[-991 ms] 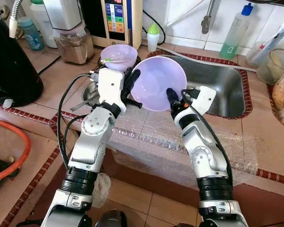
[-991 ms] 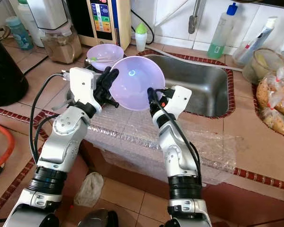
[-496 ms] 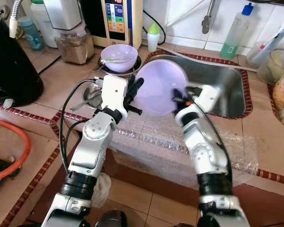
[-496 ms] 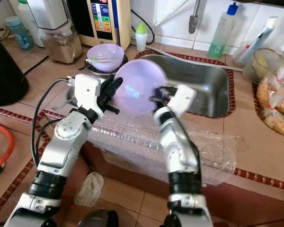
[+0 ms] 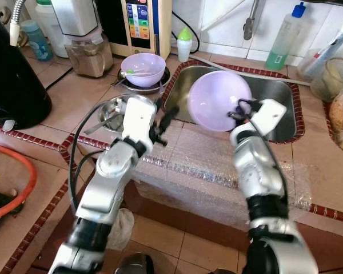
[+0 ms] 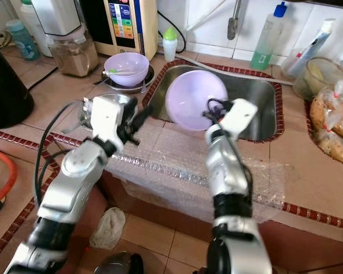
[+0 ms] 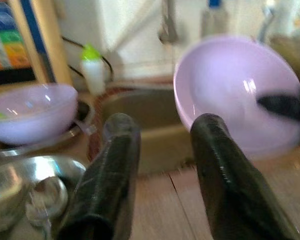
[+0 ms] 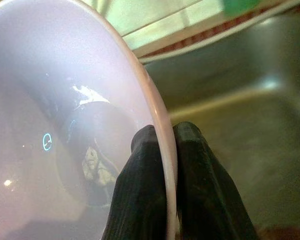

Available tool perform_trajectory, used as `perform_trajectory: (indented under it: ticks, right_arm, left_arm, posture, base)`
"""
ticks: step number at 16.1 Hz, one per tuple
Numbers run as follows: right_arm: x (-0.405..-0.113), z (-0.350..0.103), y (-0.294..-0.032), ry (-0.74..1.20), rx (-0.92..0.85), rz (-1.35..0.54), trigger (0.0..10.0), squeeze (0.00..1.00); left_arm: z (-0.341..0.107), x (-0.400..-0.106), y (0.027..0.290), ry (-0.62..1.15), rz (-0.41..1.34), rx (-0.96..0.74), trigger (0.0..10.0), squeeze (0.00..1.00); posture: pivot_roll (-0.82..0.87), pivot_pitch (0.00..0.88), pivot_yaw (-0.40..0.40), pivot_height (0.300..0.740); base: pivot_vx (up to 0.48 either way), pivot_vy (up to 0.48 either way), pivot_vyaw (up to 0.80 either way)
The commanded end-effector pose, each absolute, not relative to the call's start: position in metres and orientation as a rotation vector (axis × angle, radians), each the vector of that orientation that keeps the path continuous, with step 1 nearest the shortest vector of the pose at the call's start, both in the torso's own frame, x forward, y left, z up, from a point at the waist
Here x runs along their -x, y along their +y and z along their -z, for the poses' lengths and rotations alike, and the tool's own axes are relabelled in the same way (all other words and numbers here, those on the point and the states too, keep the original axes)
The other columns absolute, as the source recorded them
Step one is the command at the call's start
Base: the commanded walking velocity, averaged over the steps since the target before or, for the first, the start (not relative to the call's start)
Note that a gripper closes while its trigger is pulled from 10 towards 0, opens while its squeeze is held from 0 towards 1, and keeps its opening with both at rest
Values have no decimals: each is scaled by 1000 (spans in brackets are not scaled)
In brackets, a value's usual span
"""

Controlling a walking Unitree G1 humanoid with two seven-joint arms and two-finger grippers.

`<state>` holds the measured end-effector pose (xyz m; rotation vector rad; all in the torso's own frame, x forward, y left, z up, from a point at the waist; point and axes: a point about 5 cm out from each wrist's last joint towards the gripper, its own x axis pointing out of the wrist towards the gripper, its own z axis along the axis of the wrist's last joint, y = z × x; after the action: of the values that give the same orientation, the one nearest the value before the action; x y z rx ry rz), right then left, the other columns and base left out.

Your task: Kitchen organization

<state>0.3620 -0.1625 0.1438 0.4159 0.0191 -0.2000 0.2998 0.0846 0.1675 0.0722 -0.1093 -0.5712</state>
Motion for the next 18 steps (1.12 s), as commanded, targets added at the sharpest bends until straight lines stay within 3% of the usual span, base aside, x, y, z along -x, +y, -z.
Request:
perform_trajectory:
  ticks: [1,8,9,10,11,12,18]
  right_arm:
    - [-367,-146,-171,8,-392,251,0,0]
    - [-385,-143,-210,89,-201,431,0,0]
    - [-386,-143,-213,103,-198,443,3569,0]
    - [-387,-142,-214,109,-200,449,3569,0]
    - [-387,-143,-215,116,-188,454,9255,0]
    - [-387,-142,-214,121,-186,453,10000,1000]
    - [-388,-137,-206,135,-222,405,10000,1000]
  left_arm:
    - [-166,-291,82,-84,626,-92,10000,1000]
    - [-153,-233,90,60,695,-136,10000,1000]
    - [-153,-229,91,71,696,-144,10000,1000]
    - [-154,-226,91,76,694,-146,10000,1000]
    - [-154,-221,91,88,691,-143,10000,1000]
    - [-154,-219,91,97,694,-143,10000,1000]
    - [-157,-219,89,109,690,-153,10000,1000]
  posture:
    - [49,62,63,740]
    - [196,196,40,740]
    - [211,206,36,740]
    - [214,208,35,740]
    - [231,217,30,740]
    - [237,218,27,740]
    - [224,199,24,740]
  base:
    - [0,0,0]
    - [0,0,0]
    - [0,0,0]
    - [0,0,0]
    - [0,0,0]
    - [0,0,0]
    - [0,0,0]
